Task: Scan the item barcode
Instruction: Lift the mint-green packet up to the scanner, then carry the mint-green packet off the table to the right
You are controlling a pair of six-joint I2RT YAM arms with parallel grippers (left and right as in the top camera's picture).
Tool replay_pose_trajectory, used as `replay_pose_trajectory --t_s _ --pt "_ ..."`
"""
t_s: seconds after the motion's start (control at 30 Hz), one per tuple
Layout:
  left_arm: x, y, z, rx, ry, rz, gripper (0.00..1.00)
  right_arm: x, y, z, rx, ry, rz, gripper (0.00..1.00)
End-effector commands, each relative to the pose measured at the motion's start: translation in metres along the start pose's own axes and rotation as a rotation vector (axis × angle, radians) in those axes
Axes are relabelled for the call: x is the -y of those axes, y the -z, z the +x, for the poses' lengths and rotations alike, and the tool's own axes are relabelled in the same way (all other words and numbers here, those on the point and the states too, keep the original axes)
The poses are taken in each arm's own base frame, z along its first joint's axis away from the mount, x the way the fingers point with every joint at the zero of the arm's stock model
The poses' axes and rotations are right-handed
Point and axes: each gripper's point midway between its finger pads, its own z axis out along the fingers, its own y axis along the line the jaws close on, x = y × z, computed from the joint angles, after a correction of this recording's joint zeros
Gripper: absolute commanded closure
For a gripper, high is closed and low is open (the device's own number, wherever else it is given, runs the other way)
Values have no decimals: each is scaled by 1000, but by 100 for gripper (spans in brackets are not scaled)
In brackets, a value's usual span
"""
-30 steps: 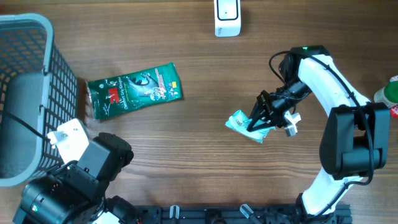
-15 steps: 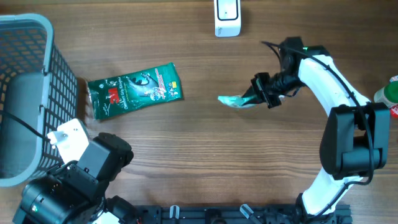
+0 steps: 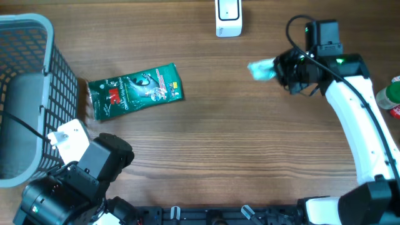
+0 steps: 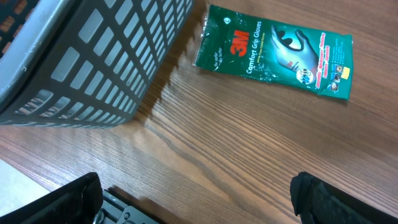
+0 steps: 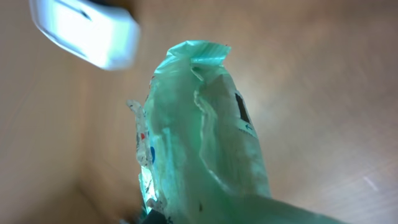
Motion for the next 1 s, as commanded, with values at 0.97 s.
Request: replay_pose_trajectory --t_s 0.97 --pt "-3 0 -2 14 24 -12 0 -182 -183 -76 681 92 -701 95"
